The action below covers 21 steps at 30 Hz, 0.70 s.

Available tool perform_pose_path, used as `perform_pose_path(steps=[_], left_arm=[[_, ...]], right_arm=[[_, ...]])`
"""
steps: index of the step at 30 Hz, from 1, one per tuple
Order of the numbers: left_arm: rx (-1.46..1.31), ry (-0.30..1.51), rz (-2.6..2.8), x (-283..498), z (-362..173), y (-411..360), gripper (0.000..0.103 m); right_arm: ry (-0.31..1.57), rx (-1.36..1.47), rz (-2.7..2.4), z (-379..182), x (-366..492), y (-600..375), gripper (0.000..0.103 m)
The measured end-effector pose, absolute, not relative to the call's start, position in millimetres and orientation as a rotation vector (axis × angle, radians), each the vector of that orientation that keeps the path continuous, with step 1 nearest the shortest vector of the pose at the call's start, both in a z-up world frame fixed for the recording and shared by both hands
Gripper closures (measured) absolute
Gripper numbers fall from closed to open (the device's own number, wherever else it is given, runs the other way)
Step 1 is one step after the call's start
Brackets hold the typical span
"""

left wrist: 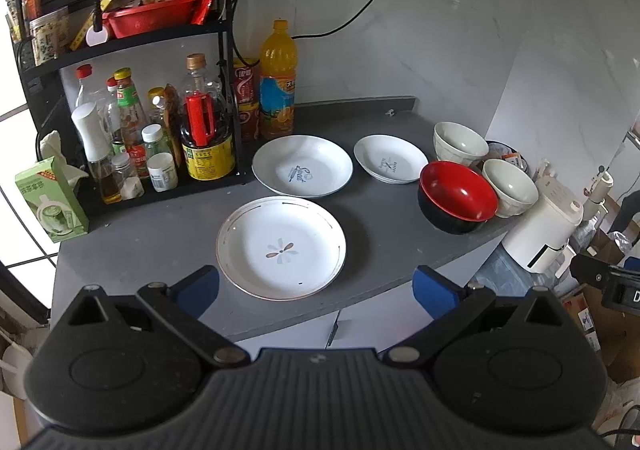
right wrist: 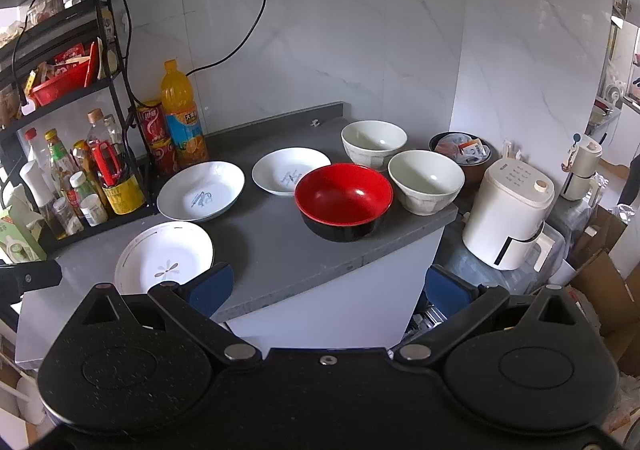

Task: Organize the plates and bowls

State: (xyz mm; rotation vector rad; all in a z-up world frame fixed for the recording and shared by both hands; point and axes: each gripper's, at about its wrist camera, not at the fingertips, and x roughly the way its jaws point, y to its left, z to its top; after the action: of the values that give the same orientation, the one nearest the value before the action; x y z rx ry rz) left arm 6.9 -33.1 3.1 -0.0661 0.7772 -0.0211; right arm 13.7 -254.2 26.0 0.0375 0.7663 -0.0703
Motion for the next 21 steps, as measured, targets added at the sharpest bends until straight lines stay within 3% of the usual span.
perform_pose_path(steps=[21], left_arm=[[-0.062,0.808,-0.002,8.0,1.7,-30.0,0.001]], right_arm=[[0.759,0.044,-0.054,26.3,17.6,-253.0,0.000]])
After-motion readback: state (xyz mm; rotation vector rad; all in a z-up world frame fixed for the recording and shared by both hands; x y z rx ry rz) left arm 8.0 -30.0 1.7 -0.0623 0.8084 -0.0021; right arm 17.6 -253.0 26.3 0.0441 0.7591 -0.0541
